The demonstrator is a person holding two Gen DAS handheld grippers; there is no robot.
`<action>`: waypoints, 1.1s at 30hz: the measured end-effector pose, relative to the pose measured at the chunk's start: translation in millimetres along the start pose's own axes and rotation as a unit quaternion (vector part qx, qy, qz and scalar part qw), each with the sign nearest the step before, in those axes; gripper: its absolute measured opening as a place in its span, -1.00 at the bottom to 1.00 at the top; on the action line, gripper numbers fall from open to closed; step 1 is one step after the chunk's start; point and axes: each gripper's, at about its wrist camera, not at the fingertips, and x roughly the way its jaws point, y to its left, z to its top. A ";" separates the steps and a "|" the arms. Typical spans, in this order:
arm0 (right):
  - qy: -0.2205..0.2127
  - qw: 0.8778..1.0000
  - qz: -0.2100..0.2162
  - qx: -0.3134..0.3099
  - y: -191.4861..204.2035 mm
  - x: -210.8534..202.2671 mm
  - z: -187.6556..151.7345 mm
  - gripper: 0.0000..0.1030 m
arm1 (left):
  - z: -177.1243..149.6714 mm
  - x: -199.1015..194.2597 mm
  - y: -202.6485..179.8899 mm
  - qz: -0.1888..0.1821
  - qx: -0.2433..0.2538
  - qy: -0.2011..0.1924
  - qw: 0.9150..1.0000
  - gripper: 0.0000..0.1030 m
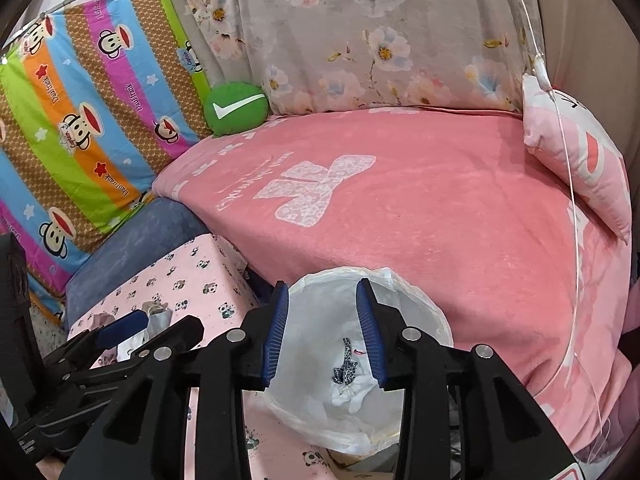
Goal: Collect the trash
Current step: 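Open both grippers to drop the scrunchie and glove into the bin, then move both open grippers back to the scrunchies on the table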
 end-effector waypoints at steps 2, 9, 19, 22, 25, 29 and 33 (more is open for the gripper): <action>-0.001 1.000 0.005 -0.007 7.9 -2.3 -3.0 -0.25 | -3.7 -3.3 8.0 0.005 -0.008 -0.002 1.000 0.63; 0.007 0.999 0.024 -0.029 40.5 -3.6 -16.8 -0.16 | -18.4 -15.0 49.5 0.039 -0.051 -0.003 0.998 0.63; 0.035 0.996 0.055 -0.066 98.2 5.6 -43.8 -0.10 | -44.1 -41.9 110.8 0.101 -0.092 -0.011 0.991 0.63; 0.044 0.994 0.065 -0.077 116.4 9.5 -52.6 -0.10 | -54.4 -47.5 130.8 0.114 -0.106 -0.007 0.988 0.63; 0.056 0.991 0.077 -0.089 135.7 14.2 -65.4 -0.10 | -67.6 -52.0 149.2 0.136 -0.110 0.000 0.985 0.63; 0.073 0.988 0.087 -0.102 157.1 22.8 -79.9 -0.10 | -85.3 -56.9 174.1 0.157 -0.123 0.010 0.980 0.63; 0.089 0.985 0.095 -0.114 176.7 32.2 -92.1 -0.10 | -101.8 -60.5 198.4 0.176 -0.135 0.021 0.975 0.63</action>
